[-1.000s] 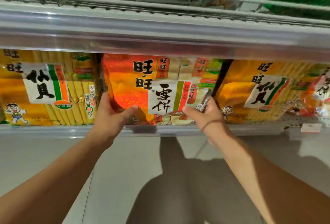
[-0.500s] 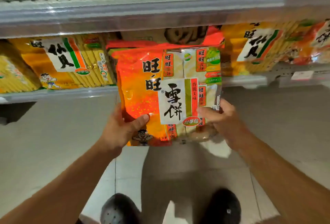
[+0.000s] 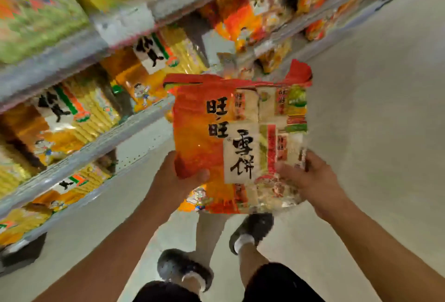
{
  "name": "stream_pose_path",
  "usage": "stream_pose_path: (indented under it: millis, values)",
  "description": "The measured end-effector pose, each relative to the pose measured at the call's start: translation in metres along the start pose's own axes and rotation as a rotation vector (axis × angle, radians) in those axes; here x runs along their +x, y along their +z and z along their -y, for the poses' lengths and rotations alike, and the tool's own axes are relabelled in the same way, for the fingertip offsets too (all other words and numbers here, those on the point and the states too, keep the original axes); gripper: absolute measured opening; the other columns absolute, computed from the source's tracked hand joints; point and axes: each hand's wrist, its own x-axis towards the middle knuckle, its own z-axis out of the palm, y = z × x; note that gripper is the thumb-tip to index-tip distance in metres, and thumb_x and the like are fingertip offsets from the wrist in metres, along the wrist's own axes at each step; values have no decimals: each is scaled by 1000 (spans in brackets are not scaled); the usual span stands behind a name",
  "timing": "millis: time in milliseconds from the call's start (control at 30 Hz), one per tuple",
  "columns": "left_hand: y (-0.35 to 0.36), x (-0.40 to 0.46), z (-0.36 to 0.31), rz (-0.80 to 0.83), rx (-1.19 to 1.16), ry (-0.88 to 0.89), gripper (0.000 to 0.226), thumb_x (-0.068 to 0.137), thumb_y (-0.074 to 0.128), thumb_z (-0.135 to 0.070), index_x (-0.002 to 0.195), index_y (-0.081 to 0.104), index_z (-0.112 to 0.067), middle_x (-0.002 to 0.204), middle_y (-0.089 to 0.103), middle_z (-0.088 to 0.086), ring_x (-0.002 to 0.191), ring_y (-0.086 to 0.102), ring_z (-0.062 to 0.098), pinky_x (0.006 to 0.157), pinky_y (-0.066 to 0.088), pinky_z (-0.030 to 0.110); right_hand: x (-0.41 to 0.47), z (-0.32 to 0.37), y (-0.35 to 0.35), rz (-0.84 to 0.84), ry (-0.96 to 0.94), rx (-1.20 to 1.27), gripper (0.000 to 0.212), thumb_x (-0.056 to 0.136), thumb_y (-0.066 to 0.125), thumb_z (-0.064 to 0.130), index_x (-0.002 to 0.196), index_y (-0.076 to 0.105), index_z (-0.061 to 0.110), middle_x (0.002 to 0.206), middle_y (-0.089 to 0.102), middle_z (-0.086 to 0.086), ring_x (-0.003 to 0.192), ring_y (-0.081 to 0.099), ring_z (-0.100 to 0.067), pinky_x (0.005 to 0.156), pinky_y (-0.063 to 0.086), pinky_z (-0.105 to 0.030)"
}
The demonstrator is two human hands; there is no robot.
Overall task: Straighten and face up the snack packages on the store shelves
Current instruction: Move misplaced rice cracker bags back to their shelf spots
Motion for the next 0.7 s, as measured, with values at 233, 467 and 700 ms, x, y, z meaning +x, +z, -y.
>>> stream_pose_path:
  millis: [233, 467, 700]
  values:
    - [100, -12, -140, 130, 141, 166, 67, 56, 91, -41, 106, 49, -55, 99, 72, -19, 89, 70, 2, 60, 56, 19, -44, 58, -128, -131, -64, 108, 37, 65, 85, 47, 96, 68, 37, 96, 76, 3, 83, 75, -20, 71, 62, -42]
    - [208, 27, -223, 168, 265, 232, 77, 50, 89, -61, 112, 43, -57, 108, 65, -20, 90, 68, 3, 69, 60, 29, -21, 89, -236, -223, -66, 172, 26, 72, 82, 35, 96, 71, 36, 95, 77, 4, 83, 75, -19, 69, 61, -39]
    - [277, 92, -263, 151, 255, 209, 75, 49, 87, -62, 109, 42, -59, 106, 64, -22, 88, 66, -2, 69, 59, 29, 59, 124, -315, -188, -28, 144, 31, 72, 83, 35, 100, 70, 29, 95, 77, 1, 84, 75, -22, 74, 60, -45]
